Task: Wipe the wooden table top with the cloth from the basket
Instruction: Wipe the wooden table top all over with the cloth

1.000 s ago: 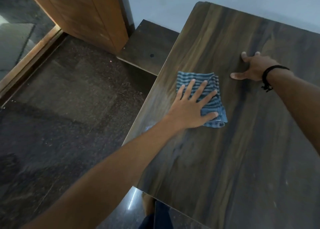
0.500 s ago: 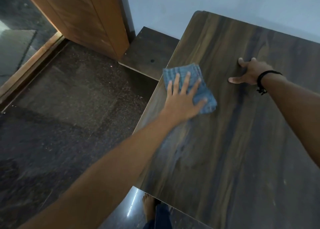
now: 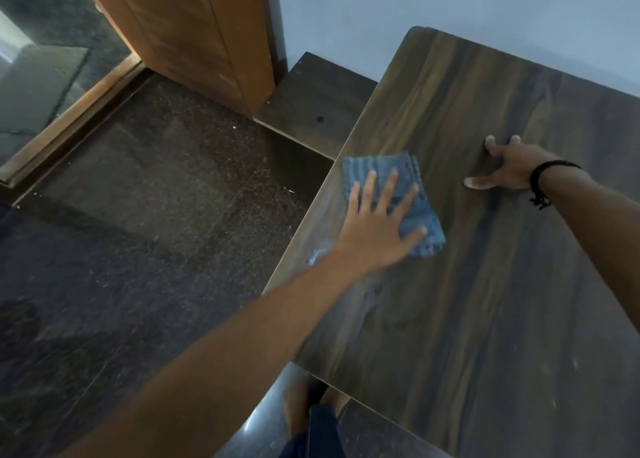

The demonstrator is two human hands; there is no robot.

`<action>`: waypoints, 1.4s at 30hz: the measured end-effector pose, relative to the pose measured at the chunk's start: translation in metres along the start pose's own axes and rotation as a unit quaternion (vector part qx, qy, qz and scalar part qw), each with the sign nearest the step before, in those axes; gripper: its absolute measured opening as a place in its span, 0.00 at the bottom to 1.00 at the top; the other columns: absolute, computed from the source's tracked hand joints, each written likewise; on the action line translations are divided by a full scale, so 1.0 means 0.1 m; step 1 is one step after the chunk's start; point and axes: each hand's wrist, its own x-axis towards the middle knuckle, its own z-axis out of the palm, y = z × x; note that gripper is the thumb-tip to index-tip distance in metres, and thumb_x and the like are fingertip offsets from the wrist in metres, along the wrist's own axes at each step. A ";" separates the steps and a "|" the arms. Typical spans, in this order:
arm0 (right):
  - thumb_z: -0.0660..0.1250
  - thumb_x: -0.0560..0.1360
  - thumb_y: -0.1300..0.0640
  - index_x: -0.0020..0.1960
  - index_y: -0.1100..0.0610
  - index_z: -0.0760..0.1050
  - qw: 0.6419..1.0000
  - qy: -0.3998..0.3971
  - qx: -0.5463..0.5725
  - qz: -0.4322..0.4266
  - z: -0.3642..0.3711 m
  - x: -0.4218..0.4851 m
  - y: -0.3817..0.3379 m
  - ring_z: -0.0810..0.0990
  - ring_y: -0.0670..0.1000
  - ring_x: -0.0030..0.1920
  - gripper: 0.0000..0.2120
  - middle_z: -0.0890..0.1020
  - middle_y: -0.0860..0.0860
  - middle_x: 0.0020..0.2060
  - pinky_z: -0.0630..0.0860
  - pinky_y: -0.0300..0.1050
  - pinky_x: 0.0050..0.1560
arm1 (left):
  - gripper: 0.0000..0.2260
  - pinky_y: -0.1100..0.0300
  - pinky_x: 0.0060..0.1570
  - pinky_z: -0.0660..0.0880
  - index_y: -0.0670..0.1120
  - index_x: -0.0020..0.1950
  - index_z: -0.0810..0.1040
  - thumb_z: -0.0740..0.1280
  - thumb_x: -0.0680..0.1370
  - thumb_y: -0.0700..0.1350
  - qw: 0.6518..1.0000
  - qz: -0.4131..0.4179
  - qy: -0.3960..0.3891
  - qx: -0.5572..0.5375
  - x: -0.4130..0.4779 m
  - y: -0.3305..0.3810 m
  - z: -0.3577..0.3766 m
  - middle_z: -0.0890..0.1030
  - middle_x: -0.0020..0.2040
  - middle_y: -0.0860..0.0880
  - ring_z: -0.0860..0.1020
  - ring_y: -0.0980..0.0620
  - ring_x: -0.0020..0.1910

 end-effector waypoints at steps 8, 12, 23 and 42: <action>0.71 0.71 0.34 0.83 0.49 0.45 1.000 0.016 0.002 0.010 0.01 -0.02 -0.01 0.60 0.65 0.77 0.52 0.48 0.61 0.81 0.64 0.58 0.72 | 0.34 0.39 0.77 0.36 0.61 0.82 0.46 0.46 0.79 0.72 0.995 -0.078 0.018 -0.054 0.54 -0.14 -0.21 0.40 0.83 0.50 0.37 0.40 0.80; 0.72 0.71 0.35 0.83 0.48 0.47 0.999 0.029 0.014 0.008 0.03 -0.08 -0.03 0.60 0.64 0.77 0.51 0.51 0.60 0.81 0.63 0.57 0.73 | 0.34 0.39 0.76 0.33 0.59 0.82 0.41 0.46 0.80 0.71 0.994 -0.093 -0.002 -0.057 0.60 -0.18 -0.26 0.36 0.82 0.48 0.33 0.39 0.79; 0.66 0.77 0.36 0.83 0.48 0.47 0.999 0.034 0.020 -0.007 0.15 -0.20 -0.04 0.62 0.66 0.76 0.44 0.49 0.60 0.81 0.65 0.58 0.71 | 0.34 0.41 0.77 0.35 0.62 0.81 0.40 0.47 0.79 0.72 0.999 -0.029 -0.026 -0.032 -0.30 -0.26 -0.03 0.35 0.82 0.52 0.33 0.42 0.79; 0.71 0.74 0.37 0.83 0.48 0.44 0.999 -0.002 0.015 -0.029 0.46 -0.50 -0.05 0.57 0.66 0.78 0.50 0.45 0.60 0.81 0.60 0.59 0.74 | 0.34 0.42 0.77 0.36 0.61 0.82 0.42 0.45 0.79 0.72 0.995 -0.087 -0.020 -0.039 0.29 -0.40 -0.22 0.38 0.83 0.50 0.36 0.41 0.80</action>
